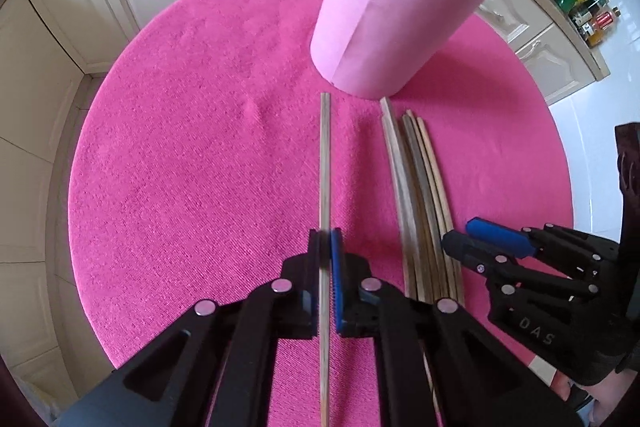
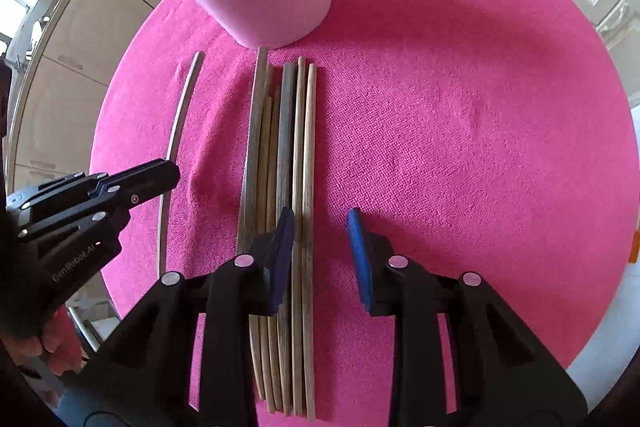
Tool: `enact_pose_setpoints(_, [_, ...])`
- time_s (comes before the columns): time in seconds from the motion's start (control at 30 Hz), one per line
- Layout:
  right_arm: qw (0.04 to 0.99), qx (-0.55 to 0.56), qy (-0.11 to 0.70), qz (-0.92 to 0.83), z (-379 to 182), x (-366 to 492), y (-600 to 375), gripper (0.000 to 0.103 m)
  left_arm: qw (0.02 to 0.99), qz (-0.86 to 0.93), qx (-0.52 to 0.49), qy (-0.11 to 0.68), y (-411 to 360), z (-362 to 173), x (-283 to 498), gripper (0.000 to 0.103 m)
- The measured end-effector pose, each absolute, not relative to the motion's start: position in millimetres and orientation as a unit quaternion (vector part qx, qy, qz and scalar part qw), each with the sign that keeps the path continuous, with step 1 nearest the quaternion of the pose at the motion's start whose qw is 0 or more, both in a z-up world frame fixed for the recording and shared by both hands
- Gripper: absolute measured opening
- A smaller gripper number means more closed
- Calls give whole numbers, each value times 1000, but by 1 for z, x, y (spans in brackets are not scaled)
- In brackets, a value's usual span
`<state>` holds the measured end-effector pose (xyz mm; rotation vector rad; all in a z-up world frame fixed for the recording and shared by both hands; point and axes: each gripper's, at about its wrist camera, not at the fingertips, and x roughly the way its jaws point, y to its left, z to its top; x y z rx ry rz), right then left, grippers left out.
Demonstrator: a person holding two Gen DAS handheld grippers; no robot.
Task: Organize utensils
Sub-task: 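Lower the left gripper onto the chopstick pile and close on one chopstick, then close the right gripper on a chopstick while the left holds its chopstick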
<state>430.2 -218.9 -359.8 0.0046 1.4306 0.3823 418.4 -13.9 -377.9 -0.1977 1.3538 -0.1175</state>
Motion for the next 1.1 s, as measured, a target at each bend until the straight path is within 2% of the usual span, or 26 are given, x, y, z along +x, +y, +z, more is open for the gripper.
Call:
enact_pose_setpoints(0.67, [728,17,668,153,-362,449,-227,28,761,-56,-93,639,-12,-392,428,5])
enact_pose_setpoints(0.97, [728,-54,667,147,-355,454,-203,27,760,-45,-72,645,-26,-396,436,6])
enact_pose_setpoints(1.1, [724,-51,672,147,-355,454,-207,27,759,-43,-65,646,-32,-396,437,6])
